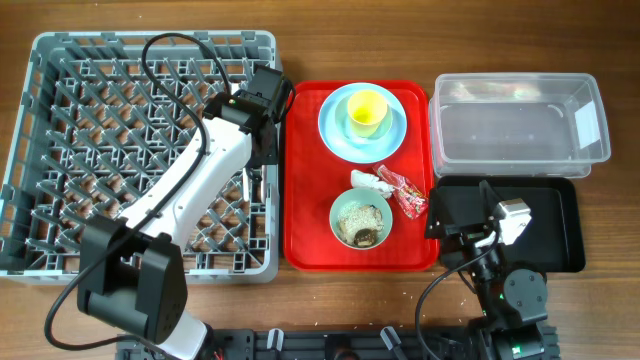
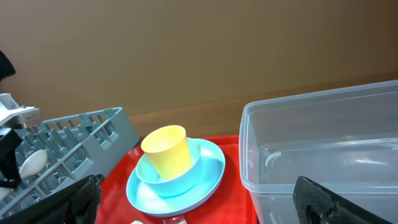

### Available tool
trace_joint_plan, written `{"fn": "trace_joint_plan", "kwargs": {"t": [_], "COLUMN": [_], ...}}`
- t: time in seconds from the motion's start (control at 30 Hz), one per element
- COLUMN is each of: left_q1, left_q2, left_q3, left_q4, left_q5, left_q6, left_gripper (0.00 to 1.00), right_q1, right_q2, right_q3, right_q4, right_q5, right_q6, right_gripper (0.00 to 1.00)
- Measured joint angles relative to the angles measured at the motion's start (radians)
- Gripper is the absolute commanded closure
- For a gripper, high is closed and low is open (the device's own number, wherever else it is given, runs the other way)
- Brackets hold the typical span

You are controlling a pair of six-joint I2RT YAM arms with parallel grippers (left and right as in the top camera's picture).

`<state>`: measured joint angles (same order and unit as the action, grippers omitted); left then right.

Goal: Sort waste into correct bins and load items into the dishwasher rack
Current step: 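Carry the spoon to the rack and insert it beside the fork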

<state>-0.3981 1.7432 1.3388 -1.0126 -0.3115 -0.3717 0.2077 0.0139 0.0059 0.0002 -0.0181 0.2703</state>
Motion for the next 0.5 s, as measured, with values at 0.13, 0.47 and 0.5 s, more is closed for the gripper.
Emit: {"fn": "trace_joint_plan", "kwargs": {"t": [0.13, 0.47, 0.5], "left_q1": [0.000, -0.008, -0.008], "left_q2": [0.000, 0.000, 0.000], "left_q3": [0.000, -0.001, -0.001], "left_q4": [-0.008, 0.031, 0.035], "left_q5": [0.006, 0.040, 0.042], "left_q6": [0.000, 0.038, 0.038], "left_gripper": [0.96, 0.96, 0.94], "right_q1": [0.000, 0.000, 0.000], "right_q2": [0.000, 0.000, 0.000], "right_q3": [0.000, 0.000, 0.000], "right_q4": [0.000, 0.000, 0.000], "right_q5": [0.000, 0.000, 0.000], "right_q6": [0.000, 0.000, 0.000], "right_gripper": [0.00, 0.00, 0.00]}}
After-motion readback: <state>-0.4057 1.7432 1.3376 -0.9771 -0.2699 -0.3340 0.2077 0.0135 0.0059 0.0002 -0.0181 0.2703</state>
